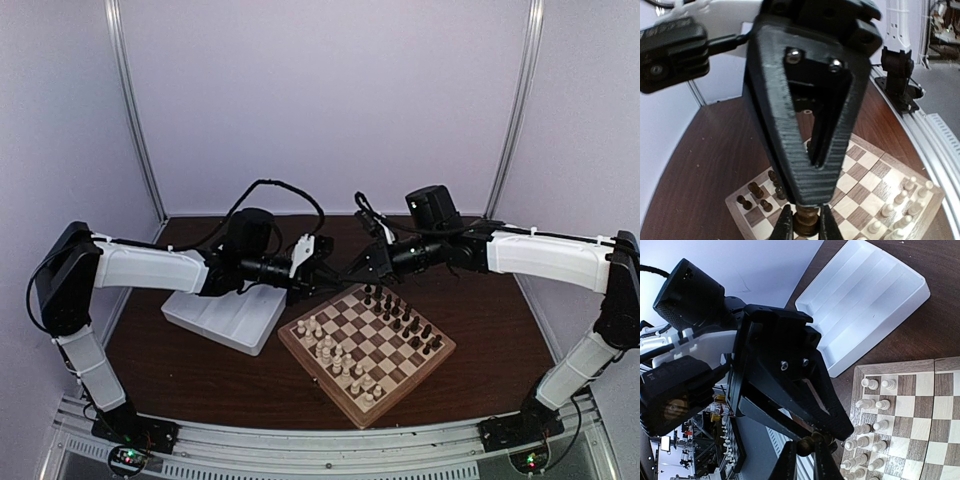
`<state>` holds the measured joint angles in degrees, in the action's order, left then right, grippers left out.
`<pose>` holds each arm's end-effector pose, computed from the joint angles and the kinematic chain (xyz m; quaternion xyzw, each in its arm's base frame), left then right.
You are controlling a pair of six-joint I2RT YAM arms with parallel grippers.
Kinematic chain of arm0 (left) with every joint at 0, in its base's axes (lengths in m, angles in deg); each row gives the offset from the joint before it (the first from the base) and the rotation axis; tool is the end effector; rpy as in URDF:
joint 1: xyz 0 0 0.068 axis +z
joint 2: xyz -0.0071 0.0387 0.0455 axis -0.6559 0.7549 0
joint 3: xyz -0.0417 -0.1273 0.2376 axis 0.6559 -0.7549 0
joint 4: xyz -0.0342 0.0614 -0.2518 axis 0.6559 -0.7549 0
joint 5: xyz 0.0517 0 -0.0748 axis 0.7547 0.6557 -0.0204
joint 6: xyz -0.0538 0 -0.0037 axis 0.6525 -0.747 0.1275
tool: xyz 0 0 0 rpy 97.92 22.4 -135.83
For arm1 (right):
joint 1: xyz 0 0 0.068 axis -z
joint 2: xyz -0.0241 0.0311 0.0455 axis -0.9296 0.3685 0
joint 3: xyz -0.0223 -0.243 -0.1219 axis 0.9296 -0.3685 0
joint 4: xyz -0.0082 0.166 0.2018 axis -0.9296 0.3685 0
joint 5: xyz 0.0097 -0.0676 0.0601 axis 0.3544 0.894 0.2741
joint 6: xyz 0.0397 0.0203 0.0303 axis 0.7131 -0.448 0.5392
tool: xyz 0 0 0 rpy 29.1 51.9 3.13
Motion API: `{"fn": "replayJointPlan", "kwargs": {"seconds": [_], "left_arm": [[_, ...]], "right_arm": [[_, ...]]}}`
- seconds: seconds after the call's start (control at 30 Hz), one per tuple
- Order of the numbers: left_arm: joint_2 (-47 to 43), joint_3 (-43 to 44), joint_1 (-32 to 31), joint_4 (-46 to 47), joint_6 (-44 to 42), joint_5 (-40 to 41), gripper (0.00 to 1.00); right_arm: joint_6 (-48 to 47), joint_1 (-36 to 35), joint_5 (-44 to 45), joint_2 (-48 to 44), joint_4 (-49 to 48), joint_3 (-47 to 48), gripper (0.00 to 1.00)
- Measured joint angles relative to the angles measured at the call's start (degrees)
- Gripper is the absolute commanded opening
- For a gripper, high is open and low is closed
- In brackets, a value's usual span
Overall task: Set up the chess pieces on the board
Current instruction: Adjust the chess piece.
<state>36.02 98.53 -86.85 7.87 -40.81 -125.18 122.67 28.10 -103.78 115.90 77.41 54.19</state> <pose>0.2547 -0.2970 0.2343 0.5759 0.5470 -0.4207 0.4384 0.2454 0.2424 0.2862 -0.2329 0.7934 0.5476 0.1283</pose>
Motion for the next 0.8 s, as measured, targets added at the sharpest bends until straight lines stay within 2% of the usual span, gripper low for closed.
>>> {"fn": "replayJointPlan", "kwargs": {"seconds": [0.07,0.2,0.3,0.7,0.8], "left_arm": [[0.0,0.46,0.02,-1.16,-1.01,0.17,0.0],[0.09,1.73,0.0,-3.8,-2.34,0.26,0.0],[0.11,2.43,0.0,-5.53,-3.06,0.24,0.0],[1.36,7.21,-0.9,-14.4,-5.77,2.27,0.0],[2.27,8.55,-1.18,-16.72,-6.29,3.19,0.0]], "right_arm": [[0.04,0.0,0.09,0.0,0.04,0.0,0.05],[-0.26,0.0,0.46,0.02,0.48,0.11,0.26],[-0.59,0.0,1.73,0.02,1.27,0.15,0.34],[-3.34,-0.76,6.21,0.74,6.71,2.64,0.31],[-3.93,-0.96,7.06,1.51,8.2,3.32,0.2]]}}
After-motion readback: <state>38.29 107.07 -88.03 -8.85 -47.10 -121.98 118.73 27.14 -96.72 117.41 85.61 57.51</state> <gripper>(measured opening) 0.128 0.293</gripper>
